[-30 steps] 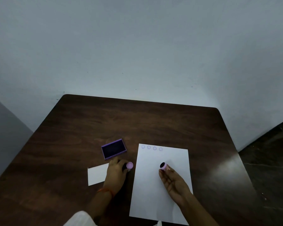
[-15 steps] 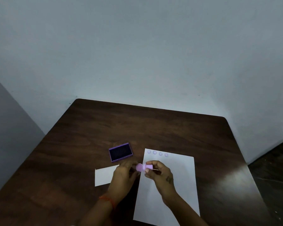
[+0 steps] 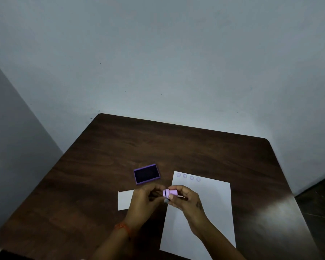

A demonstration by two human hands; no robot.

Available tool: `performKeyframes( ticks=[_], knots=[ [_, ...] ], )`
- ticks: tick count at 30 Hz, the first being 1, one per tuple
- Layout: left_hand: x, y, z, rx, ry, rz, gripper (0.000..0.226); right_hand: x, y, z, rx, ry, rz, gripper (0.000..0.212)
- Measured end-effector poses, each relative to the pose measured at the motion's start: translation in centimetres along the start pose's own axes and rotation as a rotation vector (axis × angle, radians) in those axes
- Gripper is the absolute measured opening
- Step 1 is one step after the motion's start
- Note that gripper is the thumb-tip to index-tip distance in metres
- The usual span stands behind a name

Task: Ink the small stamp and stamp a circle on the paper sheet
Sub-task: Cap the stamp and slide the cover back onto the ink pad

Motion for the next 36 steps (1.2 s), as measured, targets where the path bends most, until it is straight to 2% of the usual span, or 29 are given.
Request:
performKeyframes(
  ticks=[6, 9, 17, 21, 23, 28, 31, 36],
  knots=[
    [-0.3, 0.6, 0.3, -0.121, 0.031, 0.005, 0.013, -0.4, -0.1, -1.2, -0.045, 0.014, -0.073, 0.011],
    [-0.5, 0.7, 0.2, -0.208, 0.068, -0.003, 0.013, -0.5, -0.1, -1.3, -0.066, -0.004, -0.054, 0.013],
    [-0.5, 0.6, -0.2, -0.293, 0.123, -0.089, 0.018, -0.9, -0.6, -0.3, 0.129, -0.174, -0.074, 0.019],
    [-0.5, 0.8, 0.0, -0.341, 0.147, -0.068, 0.02, -1.0, 0.0, -1.1, 0.129, -0.101, -0.063, 0.022],
    [-0.5, 1.0, 0.2, -0.347, 0.128, -0.053, 0.02, -1.2, 0.1, -1.4, 0.118, -0.082, -0.048, 0.016],
    [-0.5, 1.1, 0.1, -0.375, 0.135, -0.062, 0.02, -1.2, -0.1, -1.2, 0.166, -0.136, -0.06, 0.011],
    [-0.7, 0.8, 0.1, -0.388, 0.15, -0.058, 0.02, -1.1, -0.2, -1.3, 0.161, -0.099, -0.079, 0.024],
    [-0.5, 1.3, 0.3, -0.366, 0.111, -0.062, 0.02, -1.1, -0.4, -1.0, 0.137, -0.124, -0.065, 0.007]
  ],
)
Point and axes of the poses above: each hand's wrist, its own x-axis towards the middle knuckle, its own y-axis out of the back of the hand, z = x × y, the point moved 5 cm from there along x, towards the middle knuckle, and after that the axes turned 6 degrees about x, right-handed, at the moved point
